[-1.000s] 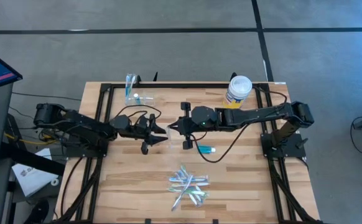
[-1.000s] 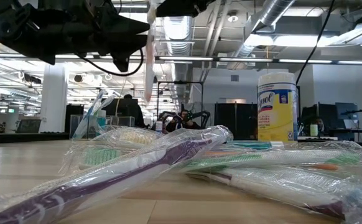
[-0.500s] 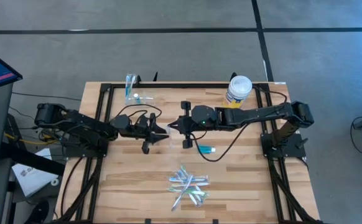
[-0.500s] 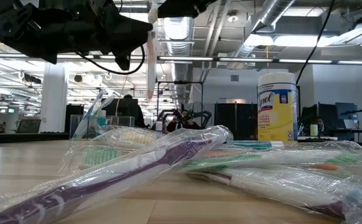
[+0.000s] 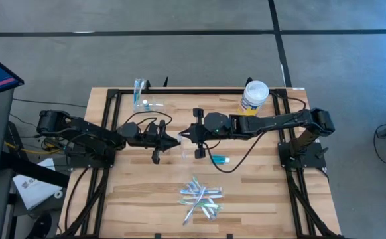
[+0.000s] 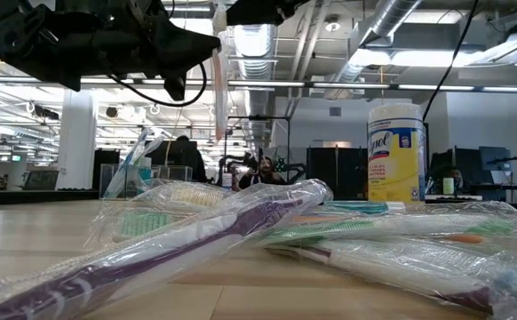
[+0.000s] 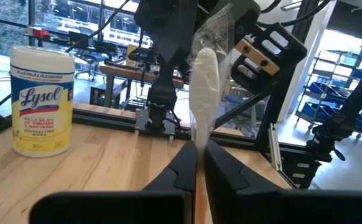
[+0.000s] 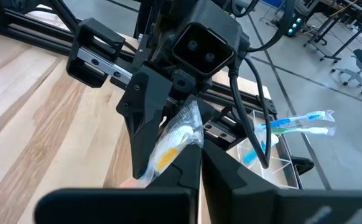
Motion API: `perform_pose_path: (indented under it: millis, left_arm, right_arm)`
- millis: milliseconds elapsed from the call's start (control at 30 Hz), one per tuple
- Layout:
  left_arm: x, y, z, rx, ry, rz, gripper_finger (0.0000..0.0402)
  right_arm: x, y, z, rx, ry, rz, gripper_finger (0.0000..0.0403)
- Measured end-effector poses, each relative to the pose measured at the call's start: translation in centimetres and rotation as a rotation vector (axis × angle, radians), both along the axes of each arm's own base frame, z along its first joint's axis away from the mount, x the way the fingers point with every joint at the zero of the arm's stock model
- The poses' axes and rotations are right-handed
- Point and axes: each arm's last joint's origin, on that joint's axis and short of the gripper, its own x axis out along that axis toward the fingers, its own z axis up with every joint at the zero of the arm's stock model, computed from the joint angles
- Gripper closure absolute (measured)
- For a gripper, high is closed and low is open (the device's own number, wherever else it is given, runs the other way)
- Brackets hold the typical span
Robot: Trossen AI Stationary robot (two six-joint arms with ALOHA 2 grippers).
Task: Pick & Place toothbrushing station
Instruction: Put the orange toothbrush into the transparent organizer
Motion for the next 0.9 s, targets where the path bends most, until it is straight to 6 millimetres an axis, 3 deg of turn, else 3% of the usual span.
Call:
perform_pose_path:
  millis: [400, 900]
  left_arm:
    - [-1.0, 0.7, -0.1, -0.004, 0.019, 0.053, 0.0399]
    - [-5.2, 1.6, 0.8, 0.019, 0.093, 0.284, 0.0398]
  right_arm:
    - [-0.8, -0.7, 0.6, 0.017, 0.020, -0.028, 0.0303]
    - [-1.1, -0.5, 0.1, 0.127, 0.040, 0.016, 0.0309]
